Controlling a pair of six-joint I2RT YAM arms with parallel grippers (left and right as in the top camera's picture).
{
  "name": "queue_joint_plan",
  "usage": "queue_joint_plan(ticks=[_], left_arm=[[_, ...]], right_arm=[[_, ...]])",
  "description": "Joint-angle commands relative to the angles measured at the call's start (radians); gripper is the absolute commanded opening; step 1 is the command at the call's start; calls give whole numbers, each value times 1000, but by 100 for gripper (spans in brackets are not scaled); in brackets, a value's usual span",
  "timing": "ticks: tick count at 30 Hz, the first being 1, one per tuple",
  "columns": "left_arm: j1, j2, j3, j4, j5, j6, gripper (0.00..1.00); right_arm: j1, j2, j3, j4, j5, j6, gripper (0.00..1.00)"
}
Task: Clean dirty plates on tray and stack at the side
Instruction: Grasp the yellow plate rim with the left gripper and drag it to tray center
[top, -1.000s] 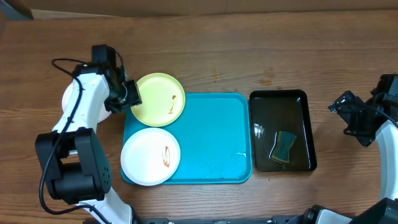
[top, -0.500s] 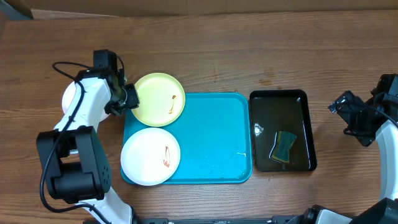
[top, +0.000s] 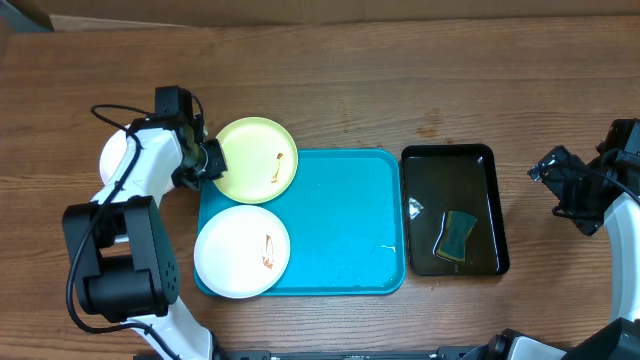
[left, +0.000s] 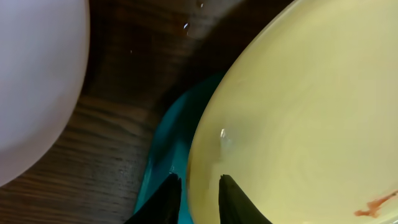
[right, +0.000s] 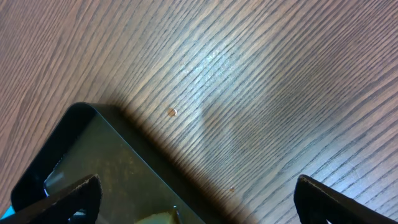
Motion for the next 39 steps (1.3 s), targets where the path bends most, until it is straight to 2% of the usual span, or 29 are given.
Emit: queue_joint_plan(ticks=[1, 2, 6, 7, 8, 19, 32, 33, 36, 39], left_arm=[[-16, 13, -16, 16, 8, 13, 26], [-16, 13, -16, 20, 8, 13, 26], [-16, 13, -16, 26, 10, 12, 11], [-16, 13, -16, 25, 19, 12, 5], [-18, 13, -16, 24, 39, 13, 4], [-123, 13, -16, -16, 263, 20, 4], [-397, 13, -16, -40, 249, 18, 4], [-406, 13, -14, -40, 233, 21, 5], [-412, 13, 0, -28, 195, 32, 26], [-410, 13, 35, -19, 189, 69, 31]], right_arm=[[-5, -2, 15, 6, 10, 8, 100], [-5, -2, 15, 6, 10, 8, 100], [-5, -2, 15, 6, 10, 8, 100], [-5, -2, 15, 6, 10, 8, 100], [-5, -2, 15, 6, 10, 8, 100], [-5, -2, 15, 6, 10, 8, 100], [-5, -2, 15, 6, 10, 8, 100], [-5, -2, 15, 6, 10, 8, 100], [-5, -2, 15, 6, 10, 8, 100], [-5, -2, 15, 6, 10, 8, 100]])
